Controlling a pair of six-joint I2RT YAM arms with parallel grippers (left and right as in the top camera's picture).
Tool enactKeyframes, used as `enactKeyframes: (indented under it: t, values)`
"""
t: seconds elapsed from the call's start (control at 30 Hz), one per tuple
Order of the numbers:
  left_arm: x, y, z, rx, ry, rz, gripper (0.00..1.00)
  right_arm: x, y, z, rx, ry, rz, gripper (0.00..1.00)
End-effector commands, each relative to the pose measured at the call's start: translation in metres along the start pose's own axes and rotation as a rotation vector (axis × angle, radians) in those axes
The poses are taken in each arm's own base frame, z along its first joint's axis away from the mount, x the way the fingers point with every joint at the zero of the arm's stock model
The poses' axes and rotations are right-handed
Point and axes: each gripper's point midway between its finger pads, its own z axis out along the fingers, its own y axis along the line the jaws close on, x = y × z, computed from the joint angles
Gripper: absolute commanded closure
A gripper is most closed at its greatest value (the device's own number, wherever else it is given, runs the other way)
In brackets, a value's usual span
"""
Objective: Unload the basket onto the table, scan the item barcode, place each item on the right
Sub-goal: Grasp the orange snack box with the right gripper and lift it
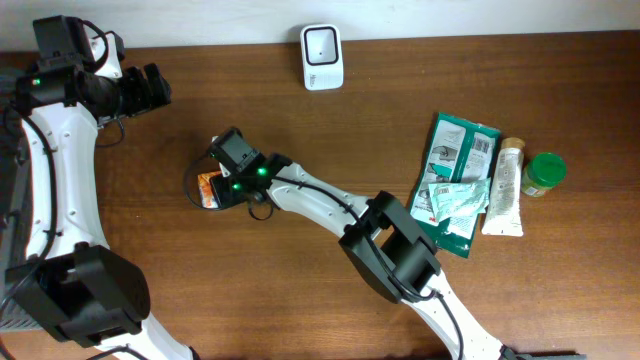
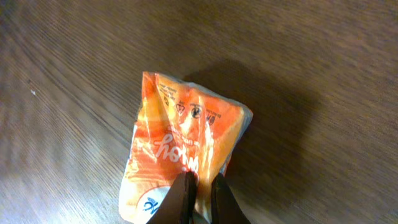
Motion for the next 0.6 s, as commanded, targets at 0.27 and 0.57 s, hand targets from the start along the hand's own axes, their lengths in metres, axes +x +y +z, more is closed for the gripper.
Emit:
enactKeyframes:
  t: [0.27,0.57]
  values:
    - [0.002,0.001,0.004,0.002,0.009,-0.008,0.01,-0.027,-0.107,-0.180,0.531,0.012,-0.029,0.96]
    - [0.002,0.001,0.004,0.002,0.010,-0.008,0.01,0.018,-0.115,-0.149,0.431,0.192,0.012,0.96]
